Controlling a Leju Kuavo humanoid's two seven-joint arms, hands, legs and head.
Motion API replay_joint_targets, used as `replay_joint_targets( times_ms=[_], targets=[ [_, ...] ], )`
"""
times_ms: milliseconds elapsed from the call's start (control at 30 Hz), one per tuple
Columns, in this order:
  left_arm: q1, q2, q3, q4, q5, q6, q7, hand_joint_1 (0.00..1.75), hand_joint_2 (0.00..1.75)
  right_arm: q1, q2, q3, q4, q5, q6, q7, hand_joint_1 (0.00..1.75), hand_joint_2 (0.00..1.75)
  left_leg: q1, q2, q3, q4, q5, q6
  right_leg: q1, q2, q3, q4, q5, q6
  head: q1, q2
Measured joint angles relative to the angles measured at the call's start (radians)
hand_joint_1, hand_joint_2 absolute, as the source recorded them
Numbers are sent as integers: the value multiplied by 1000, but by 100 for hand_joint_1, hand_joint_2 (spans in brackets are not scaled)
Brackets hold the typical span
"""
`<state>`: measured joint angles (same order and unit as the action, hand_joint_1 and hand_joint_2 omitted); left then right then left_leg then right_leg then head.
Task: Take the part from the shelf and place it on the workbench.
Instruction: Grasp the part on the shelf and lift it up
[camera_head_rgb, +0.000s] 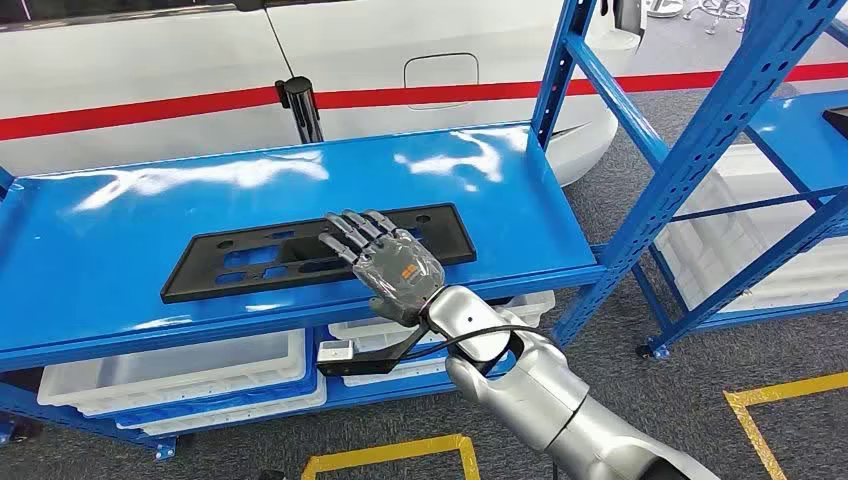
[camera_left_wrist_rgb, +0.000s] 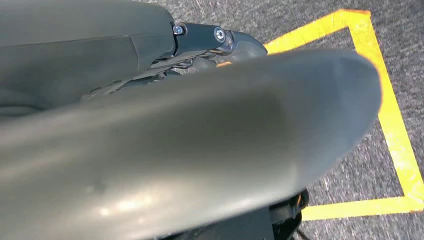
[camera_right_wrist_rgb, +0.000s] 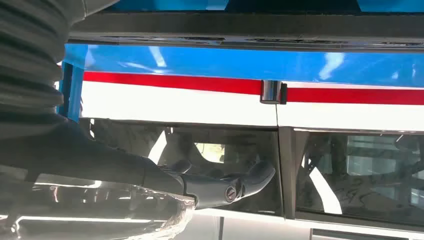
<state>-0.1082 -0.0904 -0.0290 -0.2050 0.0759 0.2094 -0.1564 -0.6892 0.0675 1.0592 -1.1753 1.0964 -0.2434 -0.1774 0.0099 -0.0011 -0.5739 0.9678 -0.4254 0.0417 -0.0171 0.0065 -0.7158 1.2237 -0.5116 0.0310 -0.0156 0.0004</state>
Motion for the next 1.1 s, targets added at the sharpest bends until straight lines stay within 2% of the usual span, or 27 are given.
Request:
replay_joint_targets(
  times_ms=[67,100,133,167,267,300,333,400,433,467,500,533,567,600,633,667,733,800,833,867,933,967,1000,1033,1067,1100],
  targets=[
    [0,-1,0,0,0,0,0,0,0,0,0,4,0,0,5,0,0,175,0,-1,4,2,-6,-6,-3,-3,40,-89,37,8,0,0],
    [0,-2,0,0,0,0,1,0,0,0,1,10,0,0,10,0,0,175,-3,-2,7,7,-13,-12,-4,-5,72,-155,63,10,0,0],
    [0,-2,0,0,0,0,1,0,0,0,2,16,1,1,16,0,0,175,-5,-3,8,11,-19,-18,-6,-7,94,-199,80,8,-2,0],
    [0,-2,1,0,0,0,2,0,0,1,4,23,3,1,20,0,0,175,-6,-3,8,14,-24,-24,-5,-8,104,-218,86,1,-2,0],
    [-1,-2,4,0,3,0,3,0,0,2,12,42,11,0,32,-1,0,175,1,-2,9,21,-35,-37,-4,-4,108,-220,84,-19,-3,0],
    [-1,-2,7,0,5,1,2,0,0,2,17,47,16,-4,36,-3,0,175,4,-2,1,41,-48,-42,-6,-4,111,-221,82,-25,-4,0],
    [-1,-2,10,0,7,1,1,0,0,1,23,53,22,-9,41,-4,0,175,6,-2,-17,80,-71,-47,-9,-3,114,-222,81,-31,-5,0],
    [1,-2,14,0,10,2,-1,0,0,1,33,65,40,-21,48,-8,0,175,9,-2,-85,211,-130,-57,-8,-3,119,-222,76,-40,-8,0],
    [3,-2,16,0,11,2,-2,0,0,2,36,71,52,-28,51,-11,0,175,11,-2,-121,273,-150,-59,-7,-3,121,-222,74,-42,-7,0],
    [5,-2,17,0,13,3,-3,0,0,2,40,76,65,-35,52,-14,0,175,11,-2,-147,309,-152,-60,-6,-3,124,-222,71,-44,-7,0],
    [6,-2,18,0,14,3,-4,0,0,3,44,81,78,-42,53,-17,0,175,12,-1,-153,305,-134,-60,-5,-3,128,-221,69,-45,-7,0],
    [8,-2,19,0,16,3,-6,0,0,2,49,85,93,-47,55,-19,0,175,12,-1,-139,260,-97,-57,-5,-1,132,-222,66,-45,-7,0],
    [8,-2,21,0,17,3,-8,0,0,1,55,87,108,-52,57,-21,0,175,12,-1,-108,187,-52,-52,-5,0,137,-222,63,-44,-8,0],
    [8,-1,23,0,18,3,-10,0,0,0,61,90,122,-56,58,-21,0,175,10,-1,-76,116,-20,-46,-3,1,142,-222,60,-41,-7,0],
    [7,-1,26,0,18,3,-11,0,0,-2,67,92,135,-60,59,-21,0,175,7,-1,-52,63,0,-41,-1,3,144,-222,56,-37,-7,0],
    [7,0,29,0,18,3,-11,0,0,-3,71,94,146,-62,59,-21,0,175,4,-2,-39,35,6,-36,1,3,145,-222,53,-32,-7,0],
    [8,0,34,0,19,2,-12,0,0,-6,79,98,167,-64,58,-21,0,175,-2,-2,-35,27,1,-28,2,3,147,-226,50,-21,-7,0],
    [10,0,38,0,20,1,-13,0,0,-10,87,102,187,-64,56,-21,0,175,1,-1,-23,14,4,-16,4,2,143,-213,40,-13,-6,0],
    [10,0,39,0,20,0,-14,0,0,-14,90,105,197,-63,55,-21,0,175,3,-1,-16,8,6,-10,5,1,128,-181,24,-13,-4,0],
    [10,0,41,0,21,0,-15,0,0,-17,92,107,207,-63,55,-21,0,175,4,0,-10,4,6,-4,6,1,101,-125,2,-16,-3,0],
    [10,0,43,0,21,-2,-16,0,0,-18,92,112,226,-63,54,-21,0,175,-1,-1,-6,4,1,3,5,1,25,12,-45,-22,-2,0],
    [12,1,43,1,21,-2,-16,0,0,-16,91,114,234,-63,53,-21,0,175,-3,-2,-5,5,-1,4,5,1,-4,55,-53,-20,-2,0],
    [13,1,44,1,21,-3,-16,0,0,-15,90,116,241,-63,53,-20,0,175,-4,-4,-3,5,-4,3,5,1,-15,60,-45,-15,-1,0],
    [14,1,44,1,21,-3,-16,0,0,-14,91,118,246,-63,52,-19,0,175,-5,-5,1,5,-7,2,5,1,-3,22,-21,-8,0,0],
    [15,1,44,1,21,-3,-16,0,0,-14,92,120,249,-63,52,-18,0,175,-6,-6,6,6,-11,0,6,0,26,-48,14,-2,0,0],
    [15,1,44,1,21,-3,-16,0,0,-14,93,121,252,-63,51,-16,0,175,-8,-7,11,7,-16,-4,6,-1,59,-122,46,0,0,0]
  ],
)
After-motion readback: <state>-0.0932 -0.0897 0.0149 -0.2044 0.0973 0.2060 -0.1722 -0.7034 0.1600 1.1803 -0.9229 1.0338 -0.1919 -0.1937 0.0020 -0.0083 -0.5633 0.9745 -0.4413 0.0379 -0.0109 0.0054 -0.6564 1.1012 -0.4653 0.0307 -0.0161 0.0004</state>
